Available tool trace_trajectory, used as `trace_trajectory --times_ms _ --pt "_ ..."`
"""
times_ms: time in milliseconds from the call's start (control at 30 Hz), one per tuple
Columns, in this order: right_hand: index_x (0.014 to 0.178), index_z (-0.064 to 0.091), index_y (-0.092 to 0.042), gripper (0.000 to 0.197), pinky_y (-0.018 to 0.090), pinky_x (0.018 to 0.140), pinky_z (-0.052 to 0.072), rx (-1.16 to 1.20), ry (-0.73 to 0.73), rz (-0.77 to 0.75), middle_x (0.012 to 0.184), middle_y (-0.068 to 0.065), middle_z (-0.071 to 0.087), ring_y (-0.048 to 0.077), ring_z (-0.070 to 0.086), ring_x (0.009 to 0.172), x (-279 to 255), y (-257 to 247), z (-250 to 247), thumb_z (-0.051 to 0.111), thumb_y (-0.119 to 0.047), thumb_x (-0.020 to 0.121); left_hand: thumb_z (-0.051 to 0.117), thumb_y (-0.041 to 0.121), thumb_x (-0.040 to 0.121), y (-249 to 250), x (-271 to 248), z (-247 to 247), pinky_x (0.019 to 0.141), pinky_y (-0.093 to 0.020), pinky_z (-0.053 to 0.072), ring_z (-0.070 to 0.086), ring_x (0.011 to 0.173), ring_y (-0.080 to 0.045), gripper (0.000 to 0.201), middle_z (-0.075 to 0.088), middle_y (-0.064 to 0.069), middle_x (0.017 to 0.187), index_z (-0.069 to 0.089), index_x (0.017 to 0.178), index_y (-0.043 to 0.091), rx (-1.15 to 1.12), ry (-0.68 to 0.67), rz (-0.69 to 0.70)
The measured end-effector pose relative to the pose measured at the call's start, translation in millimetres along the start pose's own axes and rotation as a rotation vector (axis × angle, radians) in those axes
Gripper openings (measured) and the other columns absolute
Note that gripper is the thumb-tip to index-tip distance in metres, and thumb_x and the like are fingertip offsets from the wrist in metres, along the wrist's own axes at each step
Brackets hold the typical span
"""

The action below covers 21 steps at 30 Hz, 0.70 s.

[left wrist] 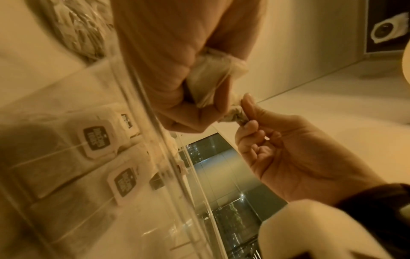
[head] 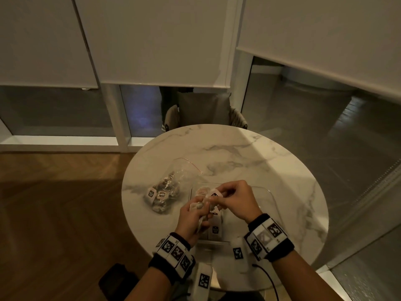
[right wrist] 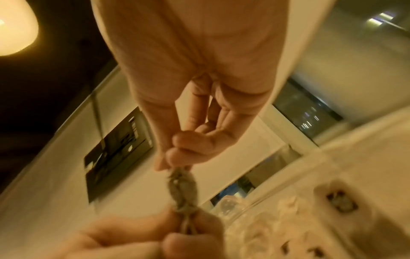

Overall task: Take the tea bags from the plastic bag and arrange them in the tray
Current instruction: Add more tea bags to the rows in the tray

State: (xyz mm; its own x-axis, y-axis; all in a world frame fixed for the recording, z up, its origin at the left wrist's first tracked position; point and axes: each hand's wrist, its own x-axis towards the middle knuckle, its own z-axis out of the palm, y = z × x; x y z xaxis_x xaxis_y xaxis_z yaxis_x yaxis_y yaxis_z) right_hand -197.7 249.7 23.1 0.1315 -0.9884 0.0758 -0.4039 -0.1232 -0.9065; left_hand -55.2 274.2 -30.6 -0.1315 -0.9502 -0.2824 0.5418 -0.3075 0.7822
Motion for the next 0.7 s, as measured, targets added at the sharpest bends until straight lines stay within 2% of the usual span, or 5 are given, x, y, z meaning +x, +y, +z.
trace_trajectory --times_ms 167,300,400,567,700 --pt "0.072 0.073 -0.021 0.016 0.034 0.065 0.059 0.0 0.141 -0.005 0.068 0.004 0.072 0.019 0.069 0.063 0.2 -3.4 -3.5 0.081 -0.009 0.077 0.057 0.0 0.094 -0.1 0.4 -1.2 0.035 -0.017 0.035 0.051 0.051 -0.012 0.008 0.056 -0.008 0.074 0.059 0.098 0.007 -0.029 0.017 0.0" --pt "0.082 0.078 -0.016 0.004 0.028 0.068 0.057 0.007 0.07 -0.025 0.076 0.004 0.075 0.012 0.068 0.069 1.2 -10.4 -13.4 0.08 -0.014 0.08 0.063 0.0 0.091 -1.2 0.9 -3.3 0.036 -0.018 0.035 0.049 0.054 -0.012 0.012 0.057 -0.007 0.072 0.062 0.098 0.009 0.057 -0.001 -0.003" --pt "0.082 0.08 -0.017 0.007 0.014 0.06 0.047 -0.201 0.088 -0.075 0.071 -0.005 0.073 0.002 0.058 0.061 5.0 -13.1 -17.5 0.082 -0.016 0.076 0.066 0.001 0.089 -3.1 2.2 -4.5 0.038 -0.018 0.037 0.051 0.058 -0.013 0.02 0.061 -0.006 0.077 0.065 0.106 0.011 0.097 -0.004 -0.02" --pt "0.076 0.08 -0.02 0.005 0.011 0.056 0.045 -0.235 0.015 -0.129 0.07 -0.005 0.073 0.001 0.061 0.063 5.0 -15.9 -22.2 0.085 -0.018 0.074 0.067 0.001 0.089 -3.3 0.8 -2.5 0.039 -0.018 0.036 0.051 0.058 -0.011 0.014 0.061 -0.003 0.072 0.065 0.093 0.014 0.15 -0.03 -0.016" --pt "0.081 0.079 -0.021 0.005 0.032 0.067 0.058 -0.219 -0.001 -0.123 0.07 0.0 0.074 0.014 0.069 0.067 6.3 -9.2 -18.1 0.082 -0.021 0.077 0.069 0.004 0.088 -2.7 0.2 -1.8 0.039 -0.018 0.035 0.051 0.057 -0.01 0.013 0.061 0.001 0.069 0.066 0.099 0.01 0.176 -0.028 -0.018"
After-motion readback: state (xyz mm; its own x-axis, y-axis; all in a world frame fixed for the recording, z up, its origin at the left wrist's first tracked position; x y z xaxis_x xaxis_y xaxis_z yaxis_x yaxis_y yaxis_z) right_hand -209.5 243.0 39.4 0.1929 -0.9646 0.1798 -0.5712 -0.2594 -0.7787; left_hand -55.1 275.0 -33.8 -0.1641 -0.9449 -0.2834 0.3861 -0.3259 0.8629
